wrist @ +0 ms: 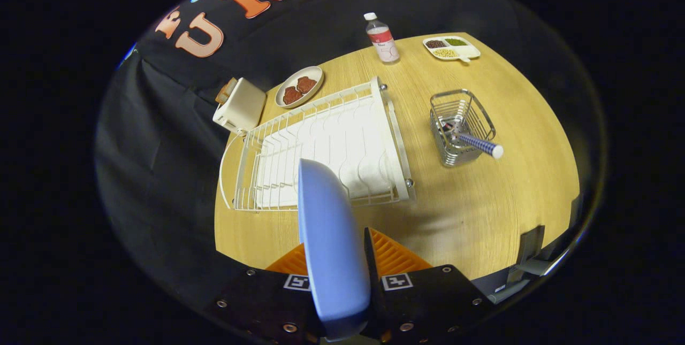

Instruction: Take the plate from the dish rack, then take the spoon from the basket and place it into the plate.

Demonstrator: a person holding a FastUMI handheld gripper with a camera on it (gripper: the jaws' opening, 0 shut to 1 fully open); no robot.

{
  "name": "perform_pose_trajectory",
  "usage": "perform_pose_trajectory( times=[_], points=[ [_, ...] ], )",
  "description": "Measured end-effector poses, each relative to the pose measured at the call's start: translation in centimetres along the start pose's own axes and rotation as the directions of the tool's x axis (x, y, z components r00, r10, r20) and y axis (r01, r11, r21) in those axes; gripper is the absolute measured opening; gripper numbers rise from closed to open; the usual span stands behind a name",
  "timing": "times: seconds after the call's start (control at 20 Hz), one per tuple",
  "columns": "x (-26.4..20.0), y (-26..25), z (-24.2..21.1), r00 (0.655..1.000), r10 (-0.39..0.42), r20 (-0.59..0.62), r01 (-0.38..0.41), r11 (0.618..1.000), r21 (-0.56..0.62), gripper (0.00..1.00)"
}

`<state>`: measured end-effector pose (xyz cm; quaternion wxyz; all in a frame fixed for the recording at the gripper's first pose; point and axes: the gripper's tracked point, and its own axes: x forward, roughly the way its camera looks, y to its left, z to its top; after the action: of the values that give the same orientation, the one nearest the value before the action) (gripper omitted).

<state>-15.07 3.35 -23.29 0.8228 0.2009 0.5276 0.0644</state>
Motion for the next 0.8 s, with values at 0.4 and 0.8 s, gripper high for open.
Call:
perform_pose_trajectory(
  times=[0.4, 0.8],
  points=[
    [5.6, -3.1, -5.7, 0.988, 0.152, -0.021, -0.149, 0.984, 0.094, 0.32],
    [10.7, -5.2, -5.3, 0.990, 0.133, 0.055, -0.141, 0.973, 0.183, 0.46]
  ],
)
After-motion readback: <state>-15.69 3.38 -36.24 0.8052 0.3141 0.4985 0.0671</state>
